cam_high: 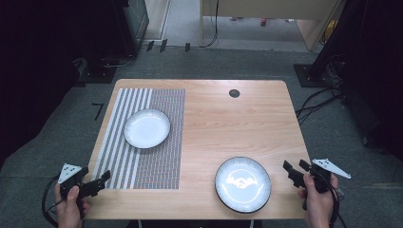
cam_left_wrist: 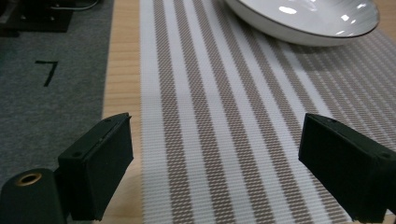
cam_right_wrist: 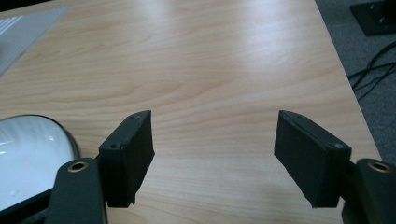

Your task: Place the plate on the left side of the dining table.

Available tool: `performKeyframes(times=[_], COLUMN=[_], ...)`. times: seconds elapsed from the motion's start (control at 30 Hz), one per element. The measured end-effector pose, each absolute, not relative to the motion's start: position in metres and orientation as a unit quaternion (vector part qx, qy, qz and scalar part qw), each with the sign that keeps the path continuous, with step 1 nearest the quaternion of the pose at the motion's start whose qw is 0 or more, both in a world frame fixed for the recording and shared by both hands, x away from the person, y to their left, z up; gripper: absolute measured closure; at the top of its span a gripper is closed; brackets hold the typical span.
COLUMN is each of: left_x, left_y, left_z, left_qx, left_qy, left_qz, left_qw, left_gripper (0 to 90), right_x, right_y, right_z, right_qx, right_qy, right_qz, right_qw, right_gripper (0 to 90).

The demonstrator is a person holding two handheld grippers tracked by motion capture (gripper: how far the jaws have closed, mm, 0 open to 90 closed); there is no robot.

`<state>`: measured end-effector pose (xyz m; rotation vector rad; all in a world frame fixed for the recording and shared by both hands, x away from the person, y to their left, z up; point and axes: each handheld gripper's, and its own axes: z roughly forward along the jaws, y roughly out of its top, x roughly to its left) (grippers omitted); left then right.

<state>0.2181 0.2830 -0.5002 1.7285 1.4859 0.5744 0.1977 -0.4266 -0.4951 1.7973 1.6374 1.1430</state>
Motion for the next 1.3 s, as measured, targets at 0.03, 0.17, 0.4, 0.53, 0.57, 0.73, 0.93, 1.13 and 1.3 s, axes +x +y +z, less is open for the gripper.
performKeyframes(times=[0.03,0.17,0.4,0.53,0.57,0.73,0.93,1.13,1.3], left_x=[0.218,0.219,0.222,0.222,0.222,0.222,0.221,0.221,0.221], left_y=[0.283,0.287,0.281,0.278,0.277,0.272,0.27,0.27,0.27], left_z=[-0.5,-0.504,-0.511,-0.514,-0.514,-0.517,-0.517,-0.517,-0.517], left_qx=[0.679,0.679,0.696,0.705,0.709,0.723,0.723,0.723,0.724], left_qy=[0.583,0.589,0.584,0.58,0.577,0.568,0.567,0.566,0.565], left_qz=[0.226,0.225,0.228,0.229,0.232,0.239,0.242,0.242,0.242], left_qw=[0.385,0.376,0.349,0.336,0.332,0.312,0.313,0.313,0.313], left_gripper=[9.9,9.9,9.9,9.9,9.9,10.0,9.9,9.9,10.0], right_x=[0.198,0.198,0.198,0.2,0.201,0.203,0.203,0.203,0.204], right_y=[-0.427,-0.437,-0.436,-0.429,-0.427,-0.42,-0.41,-0.41,-0.41], right_z=[-0.495,-0.509,-0.517,-0.521,-0.521,-0.522,-0.524,-0.524,-0.525], right_qx=[0.652,0.663,0.663,0.656,0.656,0.651,0.635,0.631,0.632], right_qy=[0.594,0.599,0.609,0.626,0.627,0.635,0.656,0.66,0.661], right_qz=[0.414,0.385,0.374,0.354,0.352,0.334,0.305,0.306,0.304], right_qw=[0.226,0.23,0.223,0.23,0.23,0.247,0.273,0.27,0.268], right_gripper=[28.3,28.2,27.8,27.5,27.2,27.3,26.6,23.7,19.6])
